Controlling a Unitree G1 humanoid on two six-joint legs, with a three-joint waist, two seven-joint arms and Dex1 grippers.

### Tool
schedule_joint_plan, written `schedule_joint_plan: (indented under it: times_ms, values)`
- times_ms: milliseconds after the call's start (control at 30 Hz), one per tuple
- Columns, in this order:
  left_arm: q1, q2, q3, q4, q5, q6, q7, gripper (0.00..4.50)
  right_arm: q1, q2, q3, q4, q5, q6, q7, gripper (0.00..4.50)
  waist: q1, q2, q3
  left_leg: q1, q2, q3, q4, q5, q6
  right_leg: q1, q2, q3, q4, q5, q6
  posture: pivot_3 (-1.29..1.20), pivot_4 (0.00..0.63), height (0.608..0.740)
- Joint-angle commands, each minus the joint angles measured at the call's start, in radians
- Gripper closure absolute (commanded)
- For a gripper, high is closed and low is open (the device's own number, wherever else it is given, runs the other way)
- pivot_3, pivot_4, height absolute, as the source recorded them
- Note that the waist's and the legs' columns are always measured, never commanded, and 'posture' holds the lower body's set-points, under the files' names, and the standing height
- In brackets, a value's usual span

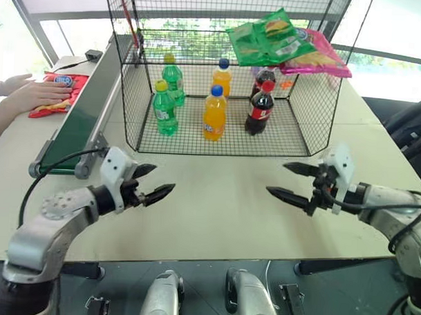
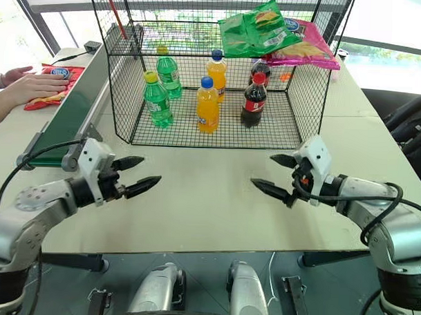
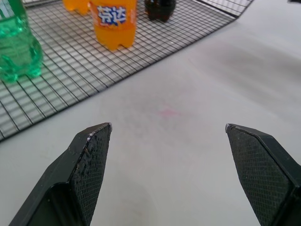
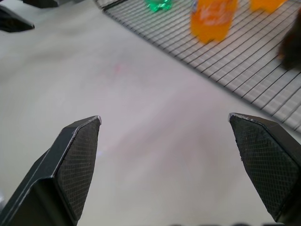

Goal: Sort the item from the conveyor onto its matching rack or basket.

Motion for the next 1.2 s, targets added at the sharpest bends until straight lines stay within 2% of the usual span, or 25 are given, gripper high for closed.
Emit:
schedule_joint_plan:
  times_ms: [33,333,633,933,1200]
  values:
    - [0.017,-0.012,0.080,-0.047,-0.070,0.026,0.032,0.43,0.000,-0.011,-0.044,-0.039,0.036,0.011,-0.011,0.00,0.000,0.000,0.000,0.000,0.000,0.000,0.000,0.000,0.000,0.000,0.000,0.000,-0.001,0.000,0.000,0.00,0.150,0.740]
    - [0.019,0.006,0.023,-0.011,0.075,-0.028,0.156,0.43,-0.023,0.003,-0.004,-0.029,0.036,0.008,-0.025,0.00,0.001,0.000,0.000,-0.001,0.000,0.000,-0.001,-0.001,0.000,0.000,0.000,0.000,-0.002,0.000,0.000,0.00,0.150,0.740]
    - [0.026,0.001,0.036,-0.032,0.008,-0.021,0.104,0.43,-0.093,0.033,0.035,0.000,0.015,-0.006,-0.053,0.00,0.000,0.000,0.000,-0.001,0.000,0.000,-0.001,-0.001,0.000,0.000,0.000,0.000,-0.002,0.000,0.000,0.00,0.150,0.740]
    - [0.031,0.005,0.016,-0.040,0.058,-0.028,0.155,0.43,-0.095,0.044,0.062,0.015,0.001,-0.021,-0.052,0.00,0.001,0.000,0.000,-0.001,0.000,0.000,-0.001,-0.001,0.000,0.000,0.000,0.000,-0.002,0.000,0.000,0.00,0.150,0.740]
    - [0.027,-0.004,0.030,-0.036,-0.026,-0.009,0.093,0.43,-0.095,0.044,0.073,0.021,-0.019,-0.039,-0.049,0.00,0.001,0.000,0.000,-0.001,0.000,0.000,-0.001,-0.001,0.000,0.000,0.000,0.000,-0.002,0.000,0.000,0.00,0.150,0.740]
